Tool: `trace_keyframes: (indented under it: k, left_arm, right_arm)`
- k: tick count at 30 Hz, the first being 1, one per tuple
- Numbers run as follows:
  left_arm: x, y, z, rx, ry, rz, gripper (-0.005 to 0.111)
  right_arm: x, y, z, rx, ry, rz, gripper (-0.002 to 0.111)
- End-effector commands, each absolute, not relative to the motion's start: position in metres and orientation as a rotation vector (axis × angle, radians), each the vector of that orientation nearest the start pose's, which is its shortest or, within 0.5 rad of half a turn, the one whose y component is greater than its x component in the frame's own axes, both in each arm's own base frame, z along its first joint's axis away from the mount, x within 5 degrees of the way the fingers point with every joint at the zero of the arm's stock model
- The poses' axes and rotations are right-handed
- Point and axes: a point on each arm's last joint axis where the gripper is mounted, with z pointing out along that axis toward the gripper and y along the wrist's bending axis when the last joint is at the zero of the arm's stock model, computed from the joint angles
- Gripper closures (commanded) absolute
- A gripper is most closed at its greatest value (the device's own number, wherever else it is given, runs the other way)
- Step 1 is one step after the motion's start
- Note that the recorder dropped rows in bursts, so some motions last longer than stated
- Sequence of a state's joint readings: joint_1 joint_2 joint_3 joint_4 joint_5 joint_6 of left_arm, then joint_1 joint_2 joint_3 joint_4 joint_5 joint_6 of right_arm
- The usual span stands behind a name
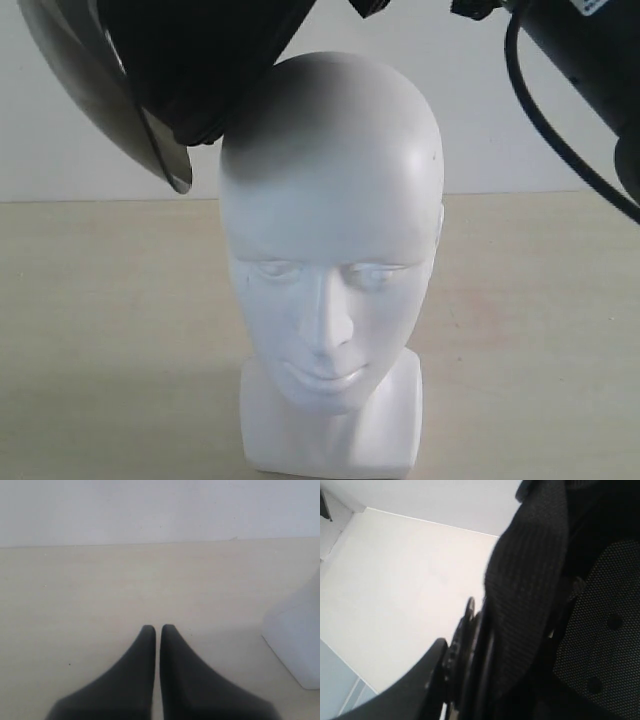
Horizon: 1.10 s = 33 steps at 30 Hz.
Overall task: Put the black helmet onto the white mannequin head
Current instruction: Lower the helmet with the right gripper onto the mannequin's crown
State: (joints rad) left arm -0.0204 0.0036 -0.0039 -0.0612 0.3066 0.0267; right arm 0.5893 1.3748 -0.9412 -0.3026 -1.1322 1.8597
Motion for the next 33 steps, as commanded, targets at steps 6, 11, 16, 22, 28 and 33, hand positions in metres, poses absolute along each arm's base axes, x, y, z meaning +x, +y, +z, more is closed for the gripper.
trace_keyframes:
  k: [6, 11, 16, 22, 28, 33]
  left_arm:
    - [0.054, -0.003, 0.186, 0.003, 1.780, -0.054, 0.102]
    - [0.054, -0.003, 0.186, 0.003, 1.780, -0.054, 0.102]
    - [0.054, -0.003, 0.186, 0.003, 1.780, -0.054, 0.102]
    - [0.054, -0.003, 0.186, 0.003, 1.780, -0.054, 0.102]
    - [0.054, -0.003, 0.186, 0.003, 1.780, -0.054, 0.102]
    - [0.054, -0.003, 0.186, 0.003, 1.780, -0.054, 0.102]
  right_arm:
    - [0.212, 0.168, 0.408, 0.229, 0.919, 2.266, 0.108]
    - [0.210, 0.168, 0.396, 0.237, 0.963, 2.233, 0.108]
    - [0.201, 0.160, 0.408, 0.207, 0.906, 2.215, 0.108]
    - [0.202, 0.159, 0.402, 0.226, 0.917, 2.193, 0.108]
    - [0.202, 0.157, 0.382, 0.278, 0.972, 2.147, 0.108]
    - [0.202, 0.156, 0.379, 0.285, 0.977, 2.133, 0.108]
